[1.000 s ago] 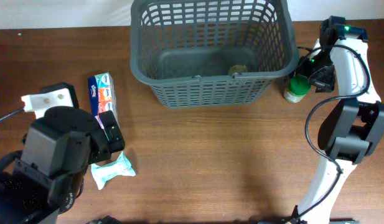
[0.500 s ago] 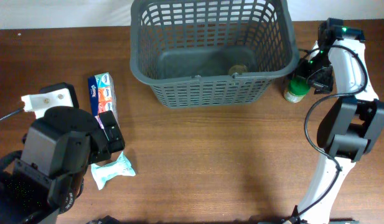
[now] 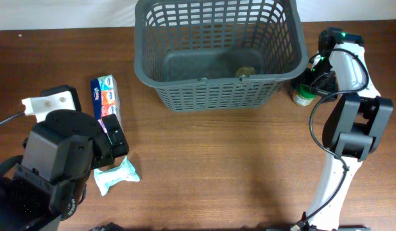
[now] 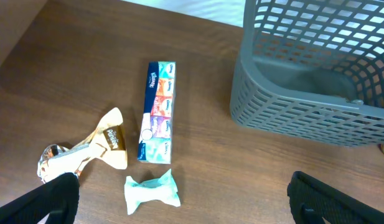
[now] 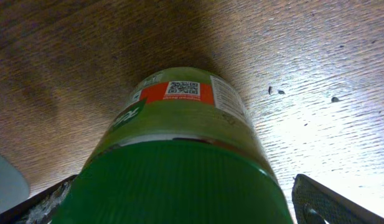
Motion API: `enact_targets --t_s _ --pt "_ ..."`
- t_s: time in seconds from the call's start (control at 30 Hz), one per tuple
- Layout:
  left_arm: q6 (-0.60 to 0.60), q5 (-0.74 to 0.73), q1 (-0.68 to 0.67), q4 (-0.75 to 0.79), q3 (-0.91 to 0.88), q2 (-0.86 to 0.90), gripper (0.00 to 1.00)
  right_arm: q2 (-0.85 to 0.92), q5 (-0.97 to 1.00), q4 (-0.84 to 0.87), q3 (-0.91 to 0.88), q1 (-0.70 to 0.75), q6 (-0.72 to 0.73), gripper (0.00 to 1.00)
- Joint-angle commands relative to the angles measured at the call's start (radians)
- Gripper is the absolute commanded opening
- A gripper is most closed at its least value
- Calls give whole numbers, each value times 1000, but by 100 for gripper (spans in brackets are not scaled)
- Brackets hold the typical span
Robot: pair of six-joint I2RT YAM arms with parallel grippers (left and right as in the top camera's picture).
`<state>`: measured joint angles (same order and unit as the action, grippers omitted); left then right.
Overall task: Pack container
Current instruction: 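Lower the right gripper around the green jar and close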
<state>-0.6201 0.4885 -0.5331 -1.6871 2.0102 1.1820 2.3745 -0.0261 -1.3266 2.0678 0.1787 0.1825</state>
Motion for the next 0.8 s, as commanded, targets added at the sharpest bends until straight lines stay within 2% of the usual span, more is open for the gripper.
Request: enact_targets --t_s 0.0,0.77 --pt "16 -3 6 0 -1 1 100 9 46 -2 -10 -22 -3 99" --pt "16 -3 6 0 -1 1 100 20 46 0 -13 -24 -3 99"
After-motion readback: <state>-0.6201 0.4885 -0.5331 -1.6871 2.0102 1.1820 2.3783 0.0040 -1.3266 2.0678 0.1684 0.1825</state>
